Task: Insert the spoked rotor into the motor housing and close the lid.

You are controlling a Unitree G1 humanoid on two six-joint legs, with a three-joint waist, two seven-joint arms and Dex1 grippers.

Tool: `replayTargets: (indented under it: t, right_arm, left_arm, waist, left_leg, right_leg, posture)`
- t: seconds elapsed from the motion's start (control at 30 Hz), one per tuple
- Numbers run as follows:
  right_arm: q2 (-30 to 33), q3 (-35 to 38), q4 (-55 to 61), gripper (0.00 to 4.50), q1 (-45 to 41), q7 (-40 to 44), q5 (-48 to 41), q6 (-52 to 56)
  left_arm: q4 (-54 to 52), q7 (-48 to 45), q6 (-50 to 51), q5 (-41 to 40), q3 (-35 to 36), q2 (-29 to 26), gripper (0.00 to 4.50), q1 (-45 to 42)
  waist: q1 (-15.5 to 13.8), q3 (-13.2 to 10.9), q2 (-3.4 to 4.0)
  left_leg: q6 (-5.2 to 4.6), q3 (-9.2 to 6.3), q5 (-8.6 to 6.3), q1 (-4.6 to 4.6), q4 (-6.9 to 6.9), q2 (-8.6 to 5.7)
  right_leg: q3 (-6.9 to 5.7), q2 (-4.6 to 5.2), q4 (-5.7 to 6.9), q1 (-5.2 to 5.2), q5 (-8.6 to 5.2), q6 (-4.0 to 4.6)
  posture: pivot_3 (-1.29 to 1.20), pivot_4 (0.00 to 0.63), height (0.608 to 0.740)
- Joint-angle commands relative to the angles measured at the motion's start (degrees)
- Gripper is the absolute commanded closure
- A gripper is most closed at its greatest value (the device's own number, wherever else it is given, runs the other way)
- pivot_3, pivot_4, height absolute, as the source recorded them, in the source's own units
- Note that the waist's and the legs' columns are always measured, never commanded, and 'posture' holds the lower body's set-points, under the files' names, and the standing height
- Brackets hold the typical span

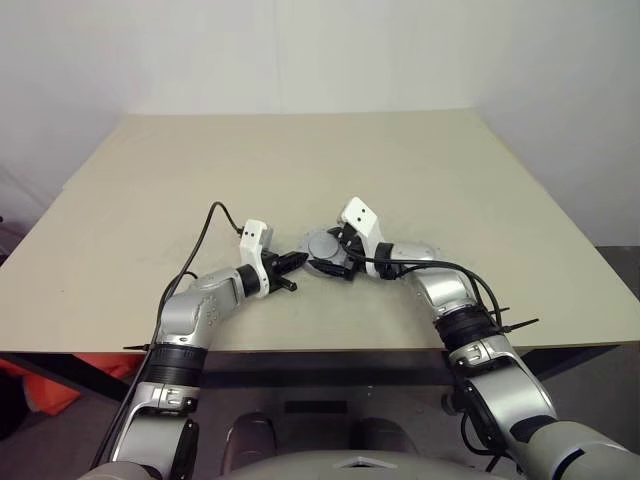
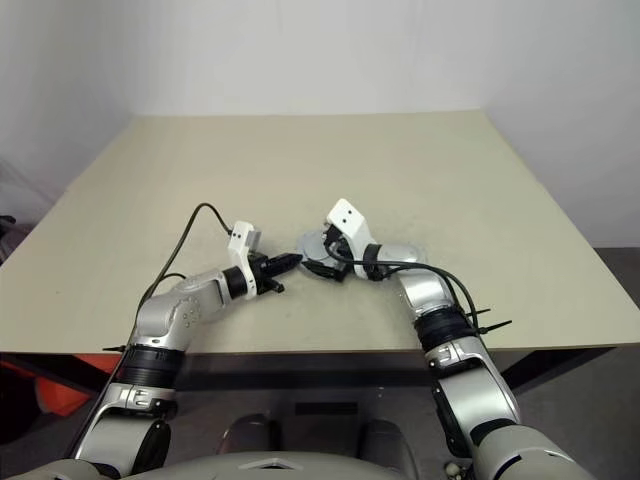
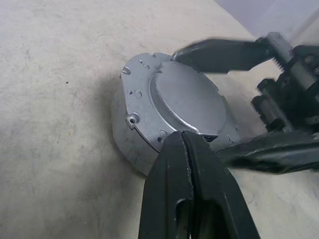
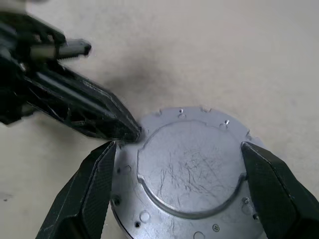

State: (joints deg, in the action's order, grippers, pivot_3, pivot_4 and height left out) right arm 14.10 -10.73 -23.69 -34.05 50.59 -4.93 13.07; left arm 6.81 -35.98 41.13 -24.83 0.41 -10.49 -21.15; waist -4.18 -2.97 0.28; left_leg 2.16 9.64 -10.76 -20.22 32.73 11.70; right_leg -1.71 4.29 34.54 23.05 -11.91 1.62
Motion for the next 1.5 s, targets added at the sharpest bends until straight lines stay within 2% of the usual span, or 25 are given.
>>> replayTargets:
  t: [0.03, 0.43, 0.57, 0.77, 1.0, 1.5]
  right_arm:
    - [-1.50, 5.36, 3.61, 0.01, -2.32, -2.99, -4.85, 2.14]
    - [-4.99, 19.78, -4.77, 0.01, -9.52, -21.17, -12.22, 15.46]
    - [-4.48, 24.56, -7.42, 0.01, -11.32, -25.43, -15.83, 23.28]
    - [-0.95, 28.41, -5.67, 0.01, -9.76, -23.49, -22.63, 39.42]
    - [1.33, 30.00, -0.17, 0.01, -6.03, -20.70, -29.19, 51.80]
    - [-3.86, 29.41, -2.33, 0.01, -3.66, -21.33, -30.84, 55.26]
  left_arm:
    - [0.39, 0.14, 0.84, 0.39, -1.46, -0.11, 4.50, 0.42]
    - [0.54, -0.38, 0.80, 0.47, -2.16, -0.29, 4.50, 0.27]
    - [0.56, -0.38, 0.56, 0.66, -2.43, -0.27, 4.50, 0.33]
    - [0.82, -0.33, 0.00, 0.92, -2.63, -0.12, 4.50, 0.33]
    - [1.06, -0.23, -0.52, 1.05, -2.77, -0.10, 4.50, 0.47]
    - [0.60, 0.41, -0.94, 1.04, -2.41, -0.97, 4.50, 0.87]
  waist:
    - [-0.01, 0.00, 0.00]
    - [-0.07, -0.04, 0.06]
    - [-0.07, -0.06, 0.10]
    - [-0.22, -0.12, 0.19]
    - [-0.77, -0.14, 0.23]
    - [-1.26, -0.13, 0.24]
  left_leg:
    - [0.00, 0.00, 0.00, 0.01, -0.01, 0.00]
    - [0.01, 0.04, 0.00, 0.02, -0.05, -0.02]
    - [0.02, 0.07, 0.01, 0.02, -0.07, -0.02]
    - [0.03, 0.09, 0.01, 0.02, -0.10, -0.04]
    - [0.04, 0.13, 0.02, 0.05, -0.12, -0.02]
    - [0.19, 0.17, 0.11, 0.19, -0.26, -0.01]
  right_leg:
    - [0.00, 0.00, 0.00, 0.00, 0.00, 0.00]
    - [0.04, 0.00, -0.01, 0.02, 0.00, 0.01]
    - [0.05, 0.00, -0.02, 0.02, 0.00, 0.01]
    - [0.06, 0.01, -0.02, 0.03, 0.01, 0.01]
    - [0.07, 0.01, -0.02, 0.03, 0.00, -0.01]
    - [0.10, 0.00, -0.02, 0.03, -0.02, -0.03]
  posture:
    - [0.00, 0.000, 0.740]
    - [0.00, 0.000, 0.740]
    - [0.00, 0.000, 0.740]
    - [0.00, 0.000, 0.740]
    - [0.00, 0.000, 0.740]
    - [0.00, 0.000, 0.740]
